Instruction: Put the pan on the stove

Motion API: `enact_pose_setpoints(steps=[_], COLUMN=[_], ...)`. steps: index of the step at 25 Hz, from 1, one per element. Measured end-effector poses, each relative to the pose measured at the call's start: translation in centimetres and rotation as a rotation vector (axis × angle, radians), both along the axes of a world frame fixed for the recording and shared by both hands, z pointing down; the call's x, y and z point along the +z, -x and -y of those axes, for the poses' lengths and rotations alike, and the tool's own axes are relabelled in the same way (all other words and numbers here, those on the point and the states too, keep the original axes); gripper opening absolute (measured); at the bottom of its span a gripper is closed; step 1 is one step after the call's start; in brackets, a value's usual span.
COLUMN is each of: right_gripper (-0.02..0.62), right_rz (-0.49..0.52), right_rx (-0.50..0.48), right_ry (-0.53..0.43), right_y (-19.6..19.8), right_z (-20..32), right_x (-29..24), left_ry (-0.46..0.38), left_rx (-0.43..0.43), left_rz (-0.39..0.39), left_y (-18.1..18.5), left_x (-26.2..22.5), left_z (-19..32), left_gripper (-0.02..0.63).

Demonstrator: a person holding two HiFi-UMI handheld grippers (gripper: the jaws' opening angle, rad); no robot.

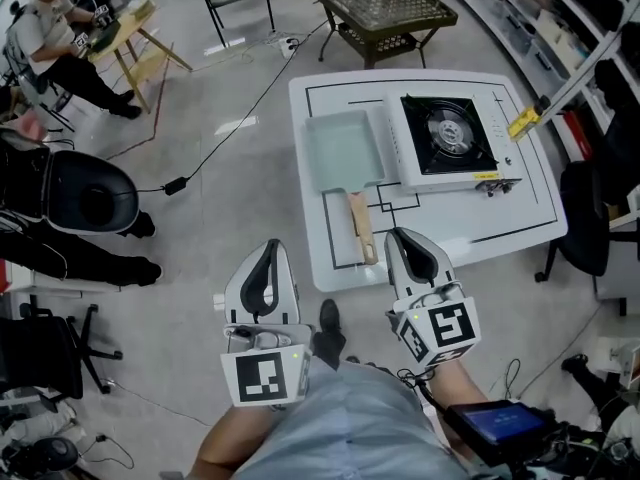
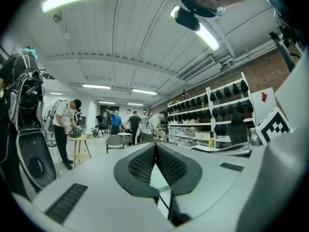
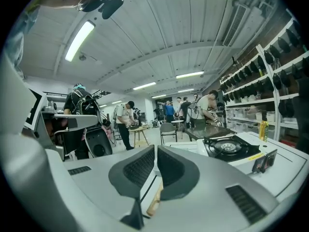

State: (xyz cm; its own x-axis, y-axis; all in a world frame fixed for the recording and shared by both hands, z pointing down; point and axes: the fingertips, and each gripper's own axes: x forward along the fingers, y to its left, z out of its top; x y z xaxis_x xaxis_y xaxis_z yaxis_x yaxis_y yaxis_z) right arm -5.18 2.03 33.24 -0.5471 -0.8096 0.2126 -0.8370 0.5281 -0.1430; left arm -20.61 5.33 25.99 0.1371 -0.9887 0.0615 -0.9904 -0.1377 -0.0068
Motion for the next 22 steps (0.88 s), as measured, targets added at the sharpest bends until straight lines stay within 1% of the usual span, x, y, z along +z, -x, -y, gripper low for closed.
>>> enact_pose_setpoints(steps=[5,8,11,14,17,20,22], right_gripper=[0.051,0.051,0.051,0.051,0.051,0.051,0.051], right_rz=[0.004,0.006,0.013,0.015,0.015,0.016,0.015], right_rx=[0.023,0.039,0.051,0.05,0.042,0.021,0.005], right_ry=[-0.067,-0.103,-0.124,-0.134,-0.128,-0.099,-0.069], right_y=[1.2,1.3,1.3,1.4,1.4,1.4,1.4], right_z=[3.4,4.5,5.1,5.8,6.7,7.7,8.2], right_x=[-2.7,-4.6,-5.8,-6.1,-5.4,-4.1,-3.1], left_ry=[-0.078,-0.121,-0.146,-0.153,-0.135,-0.115,-0.1], left_rx=[0.025,0.038,0.049,0.046,0.037,0.021,0.014], left_rz=[-0.008,-0.012,-0.013,-0.008,-0.024,-0.025,-0.012], left_y=[1.2,1.4,1.4,1.6,1.7,1.5,1.3], left_x=[-2.6,-4.3,-5.5,-5.7,-4.9,-3.9,-3.3], left_z=[3.4,4.3,4.7,5.2,5.9,6.8,7.4], left_gripper=[0.018,0.018,0.018,0.018,0.018,0.018,0.018])
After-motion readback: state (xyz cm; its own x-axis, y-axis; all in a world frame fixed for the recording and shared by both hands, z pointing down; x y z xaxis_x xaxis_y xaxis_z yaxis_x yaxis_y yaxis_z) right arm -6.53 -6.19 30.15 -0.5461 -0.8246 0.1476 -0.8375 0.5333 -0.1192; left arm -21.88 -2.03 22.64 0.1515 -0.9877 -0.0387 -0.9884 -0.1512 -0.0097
